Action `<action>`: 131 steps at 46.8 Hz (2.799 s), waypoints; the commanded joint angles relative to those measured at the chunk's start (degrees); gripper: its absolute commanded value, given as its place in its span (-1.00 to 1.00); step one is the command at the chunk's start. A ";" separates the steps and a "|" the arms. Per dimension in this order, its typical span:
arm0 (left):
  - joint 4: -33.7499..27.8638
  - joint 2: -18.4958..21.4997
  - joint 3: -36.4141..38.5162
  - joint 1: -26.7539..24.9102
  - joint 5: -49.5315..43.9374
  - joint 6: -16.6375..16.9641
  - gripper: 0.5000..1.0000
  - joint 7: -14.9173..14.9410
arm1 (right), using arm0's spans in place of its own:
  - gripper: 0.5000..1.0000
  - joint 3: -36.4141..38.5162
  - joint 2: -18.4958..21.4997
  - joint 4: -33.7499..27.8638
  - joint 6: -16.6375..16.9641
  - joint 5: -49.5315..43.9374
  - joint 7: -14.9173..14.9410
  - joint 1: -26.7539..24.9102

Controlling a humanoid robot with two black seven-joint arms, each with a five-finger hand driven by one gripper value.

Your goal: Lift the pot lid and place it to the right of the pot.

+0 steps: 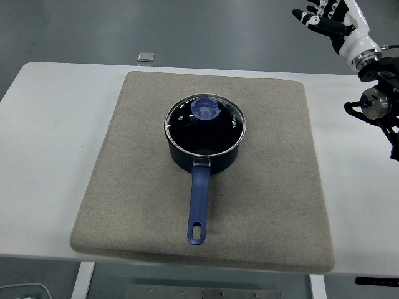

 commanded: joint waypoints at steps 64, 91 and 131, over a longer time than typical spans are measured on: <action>0.00 0.00 0.01 -0.01 0.00 -0.02 1.00 0.01 | 0.61 -0.10 -10.19 18.00 15.02 -37.04 4.94 6.78; 0.00 0.00 0.01 -0.01 0.00 -0.01 1.00 0.01 | 0.61 -0.27 -11.33 28.63 10.98 -56.99 4.94 7.93; 0.00 0.00 -0.08 -0.01 0.00 -0.02 1.00 -0.08 | 0.61 -6.34 -10.10 31.71 -1.41 -71.32 4.94 7.93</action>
